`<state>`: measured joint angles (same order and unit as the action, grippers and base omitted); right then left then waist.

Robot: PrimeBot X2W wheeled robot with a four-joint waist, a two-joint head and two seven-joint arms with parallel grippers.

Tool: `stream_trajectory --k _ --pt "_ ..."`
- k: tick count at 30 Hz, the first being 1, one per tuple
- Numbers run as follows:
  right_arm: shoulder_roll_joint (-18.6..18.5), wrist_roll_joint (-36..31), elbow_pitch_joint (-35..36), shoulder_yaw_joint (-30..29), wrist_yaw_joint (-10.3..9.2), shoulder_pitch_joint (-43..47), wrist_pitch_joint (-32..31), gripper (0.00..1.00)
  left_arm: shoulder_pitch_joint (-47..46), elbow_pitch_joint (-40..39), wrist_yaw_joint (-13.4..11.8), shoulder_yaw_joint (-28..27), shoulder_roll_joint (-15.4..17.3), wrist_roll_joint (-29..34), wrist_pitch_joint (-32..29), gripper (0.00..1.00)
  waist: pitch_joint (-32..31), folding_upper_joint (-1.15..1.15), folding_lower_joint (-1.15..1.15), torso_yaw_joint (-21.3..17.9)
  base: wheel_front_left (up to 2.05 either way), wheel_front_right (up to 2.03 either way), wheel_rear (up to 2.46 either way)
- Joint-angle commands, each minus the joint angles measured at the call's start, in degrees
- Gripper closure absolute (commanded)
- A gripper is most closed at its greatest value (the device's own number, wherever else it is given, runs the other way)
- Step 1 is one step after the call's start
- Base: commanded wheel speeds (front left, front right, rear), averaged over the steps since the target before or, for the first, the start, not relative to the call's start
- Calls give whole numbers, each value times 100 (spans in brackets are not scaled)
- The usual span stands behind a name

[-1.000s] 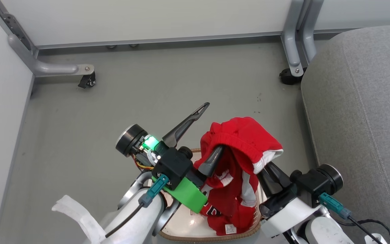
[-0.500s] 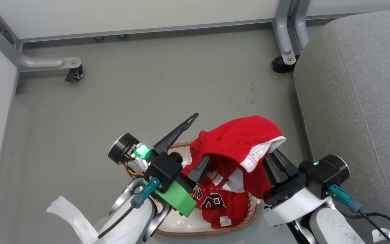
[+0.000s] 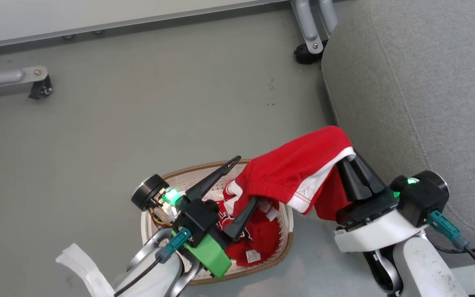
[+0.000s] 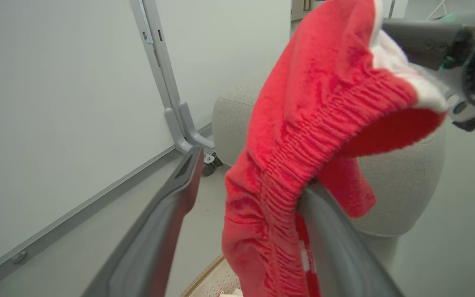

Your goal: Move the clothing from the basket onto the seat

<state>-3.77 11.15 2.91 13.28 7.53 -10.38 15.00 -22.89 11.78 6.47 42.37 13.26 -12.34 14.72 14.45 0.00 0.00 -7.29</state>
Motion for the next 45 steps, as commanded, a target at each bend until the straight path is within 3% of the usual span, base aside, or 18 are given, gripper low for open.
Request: stream_trajectory --k 1,18,26,35,41,45 --pt "22 -32 60 -60 -8 -74 28 100 57 27 14 11 72 70 30 0 226 0 0 -332 0 0 0" --pt "87 184 556 -509 -8 84 28 100 -109 -168 32 152 610 45 -96 0 665 0 0 -1816 0 0 0" --pt "87 394 775 -647 -8 270 28 100 -206 -410 53 259 796 20 -307 0 813 0 0 -2304 0 0 0" --pt "86 1136 1412 -1477 -7 40 28 100 -289 -704 54 431 878 58 -565 0 1131 0 0 -2372 0 0 0" --pt "85 739 1745 -2130 -7 -876 28 100 -523 -992 82 647 946 88 -789 0 1715 0 0 -2121 0 0 0" --pt "-288 680 1604 -2597 -8 -1745 28 100 -745 -1203 94 705 1045 127 -910 0 2185 0 0 -1867 0 0 0"
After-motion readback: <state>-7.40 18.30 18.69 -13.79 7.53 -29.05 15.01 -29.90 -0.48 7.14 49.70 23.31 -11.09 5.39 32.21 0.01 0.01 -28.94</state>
